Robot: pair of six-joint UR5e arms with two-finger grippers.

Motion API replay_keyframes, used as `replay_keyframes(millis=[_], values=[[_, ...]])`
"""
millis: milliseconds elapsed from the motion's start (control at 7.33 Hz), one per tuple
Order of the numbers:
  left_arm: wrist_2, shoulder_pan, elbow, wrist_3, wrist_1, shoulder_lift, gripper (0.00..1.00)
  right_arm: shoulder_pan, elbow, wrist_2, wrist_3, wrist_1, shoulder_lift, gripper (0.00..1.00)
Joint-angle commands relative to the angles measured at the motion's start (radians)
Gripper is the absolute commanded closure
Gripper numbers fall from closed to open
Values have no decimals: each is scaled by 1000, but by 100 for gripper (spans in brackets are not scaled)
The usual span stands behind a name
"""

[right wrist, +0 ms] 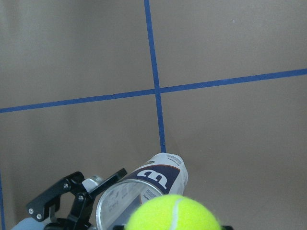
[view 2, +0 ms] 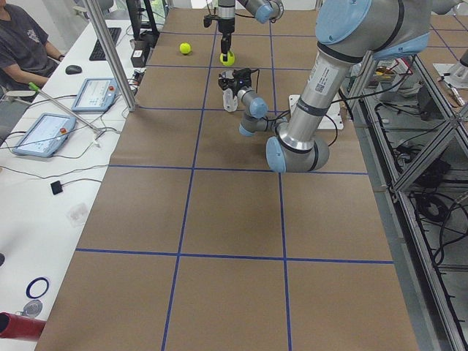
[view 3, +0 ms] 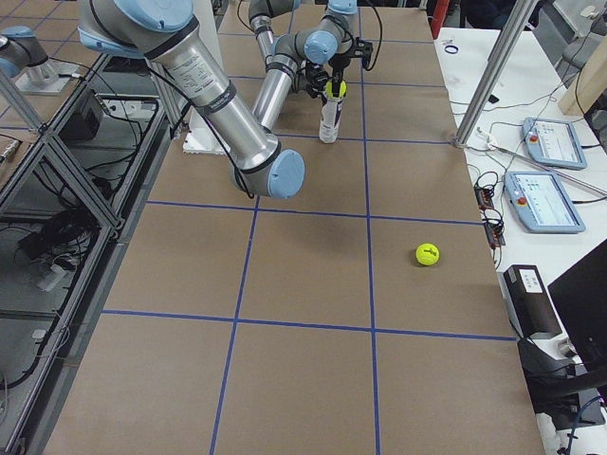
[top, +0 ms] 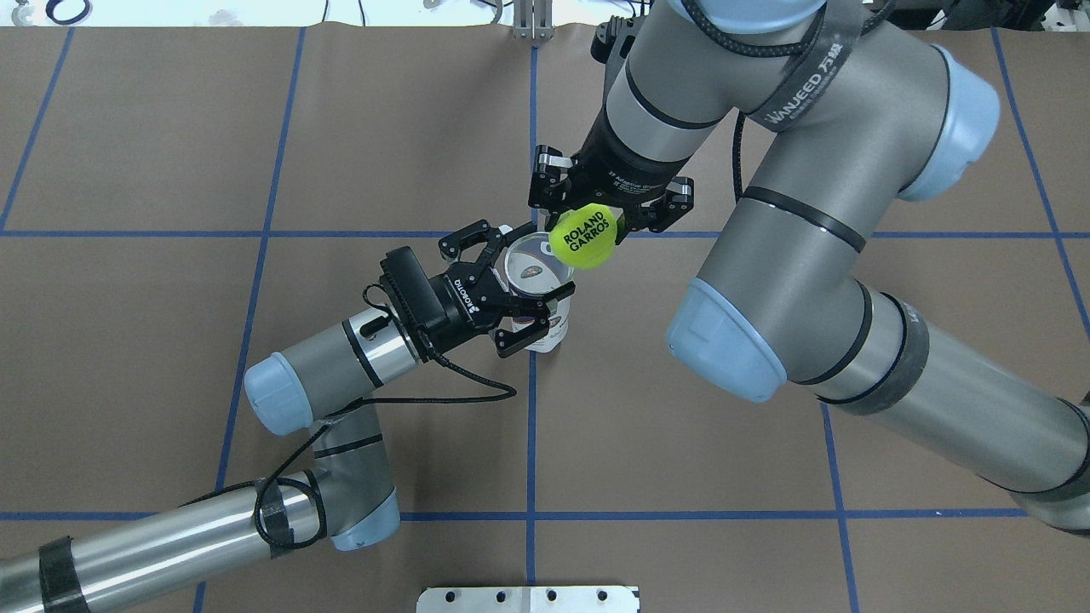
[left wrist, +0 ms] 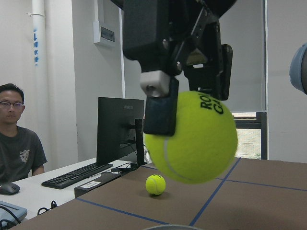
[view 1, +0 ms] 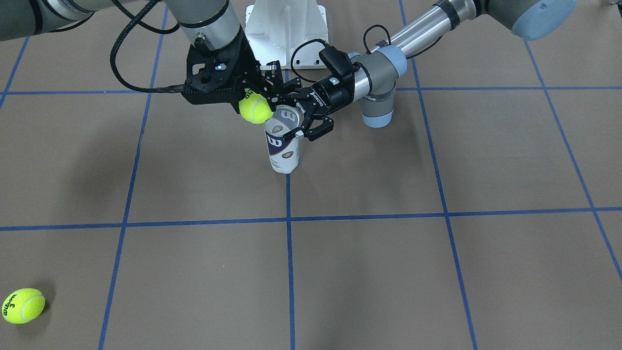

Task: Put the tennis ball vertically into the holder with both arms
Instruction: 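Carry the ball with the right gripper over the tube's open top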

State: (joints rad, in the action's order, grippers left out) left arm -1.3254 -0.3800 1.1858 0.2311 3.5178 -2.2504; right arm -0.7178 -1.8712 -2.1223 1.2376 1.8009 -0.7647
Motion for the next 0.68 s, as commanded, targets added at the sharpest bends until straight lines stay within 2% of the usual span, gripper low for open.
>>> replay_keyframes(millis=[0, 545], values=[[0, 4, -3, -1, 12, 0, 16, 18, 4, 7, 2, 0, 7, 100], [0, 7, -6, 1, 13, 0, 16, 57, 40, 44, 2, 0, 44, 100]])
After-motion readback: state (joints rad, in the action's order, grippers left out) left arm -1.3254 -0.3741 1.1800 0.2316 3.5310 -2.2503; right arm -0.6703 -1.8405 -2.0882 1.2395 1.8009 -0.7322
